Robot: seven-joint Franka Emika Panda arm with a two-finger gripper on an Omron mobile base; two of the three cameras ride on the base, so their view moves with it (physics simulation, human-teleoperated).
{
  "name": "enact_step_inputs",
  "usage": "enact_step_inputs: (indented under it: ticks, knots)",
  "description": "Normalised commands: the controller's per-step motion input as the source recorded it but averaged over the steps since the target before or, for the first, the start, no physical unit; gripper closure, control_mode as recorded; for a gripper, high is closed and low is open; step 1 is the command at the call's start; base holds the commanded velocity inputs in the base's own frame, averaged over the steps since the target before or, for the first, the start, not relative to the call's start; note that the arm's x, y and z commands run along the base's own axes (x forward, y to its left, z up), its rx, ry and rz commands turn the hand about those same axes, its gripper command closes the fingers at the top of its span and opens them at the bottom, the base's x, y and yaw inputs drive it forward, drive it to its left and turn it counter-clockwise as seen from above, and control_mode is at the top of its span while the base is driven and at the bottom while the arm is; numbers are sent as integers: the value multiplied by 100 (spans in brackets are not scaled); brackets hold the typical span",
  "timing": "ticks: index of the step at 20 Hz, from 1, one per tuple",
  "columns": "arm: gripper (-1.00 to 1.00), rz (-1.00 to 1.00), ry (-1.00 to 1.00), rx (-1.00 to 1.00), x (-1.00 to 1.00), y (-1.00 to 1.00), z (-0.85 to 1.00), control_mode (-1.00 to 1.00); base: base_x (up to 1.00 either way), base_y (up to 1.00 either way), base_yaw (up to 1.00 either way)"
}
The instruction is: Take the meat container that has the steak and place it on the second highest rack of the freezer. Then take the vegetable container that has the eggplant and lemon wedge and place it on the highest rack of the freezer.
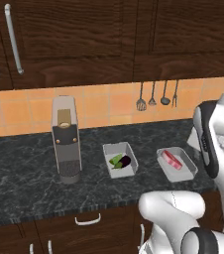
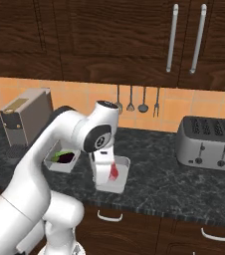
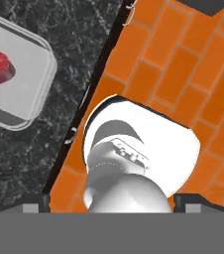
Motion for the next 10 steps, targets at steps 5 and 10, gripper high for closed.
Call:
enact_step_inputs:
  ticks: [5, 10]
  knots:
    - [-100, -12, 7, 5, 0, -23, -44, -100, 0, 0, 0]
    - [-100, -5, -3, 12, 0, -2, -45, -100, 0, 0, 0]
